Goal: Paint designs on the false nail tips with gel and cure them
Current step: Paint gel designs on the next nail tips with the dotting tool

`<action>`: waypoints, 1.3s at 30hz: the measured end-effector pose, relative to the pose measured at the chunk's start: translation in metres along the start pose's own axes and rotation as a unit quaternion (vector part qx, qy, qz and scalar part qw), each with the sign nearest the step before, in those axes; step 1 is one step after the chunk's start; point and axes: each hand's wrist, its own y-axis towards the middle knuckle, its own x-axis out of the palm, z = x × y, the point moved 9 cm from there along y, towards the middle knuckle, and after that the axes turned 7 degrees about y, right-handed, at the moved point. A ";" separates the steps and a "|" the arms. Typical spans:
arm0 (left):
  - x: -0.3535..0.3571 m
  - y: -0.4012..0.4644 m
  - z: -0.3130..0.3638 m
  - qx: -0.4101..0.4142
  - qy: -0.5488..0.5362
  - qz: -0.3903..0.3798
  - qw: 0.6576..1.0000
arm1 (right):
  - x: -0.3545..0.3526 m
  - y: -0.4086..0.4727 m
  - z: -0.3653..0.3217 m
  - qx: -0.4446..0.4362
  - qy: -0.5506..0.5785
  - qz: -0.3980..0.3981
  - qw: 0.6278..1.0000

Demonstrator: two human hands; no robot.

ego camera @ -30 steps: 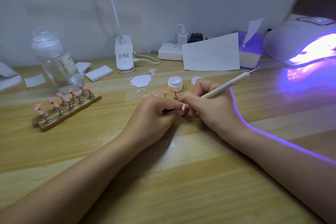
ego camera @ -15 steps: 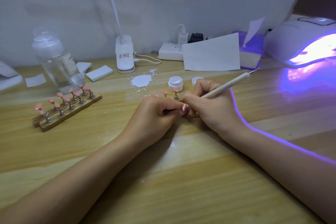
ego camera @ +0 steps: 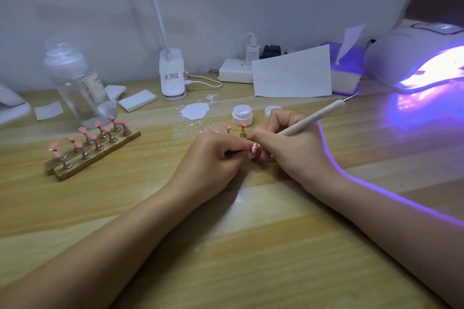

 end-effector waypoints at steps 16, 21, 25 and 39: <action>-0.001 0.000 -0.001 0.000 -0.001 0.013 1.000 | -0.003 0.001 -0.001 -0.004 0.020 0.017 1.000; -0.001 -0.001 -0.002 -0.002 -0.011 0.018 1.000 | -0.002 0.000 -0.005 -0.010 0.030 0.016 0.999; -0.001 0.000 -0.002 -0.002 -0.011 0.018 1.000 | -0.002 0.000 -0.003 -0.007 0.017 0.009 1.000; 0.001 0.000 -0.003 0.003 -0.004 0.009 1.000 | -0.003 0.001 0.000 -0.005 0.000 0.008 1.000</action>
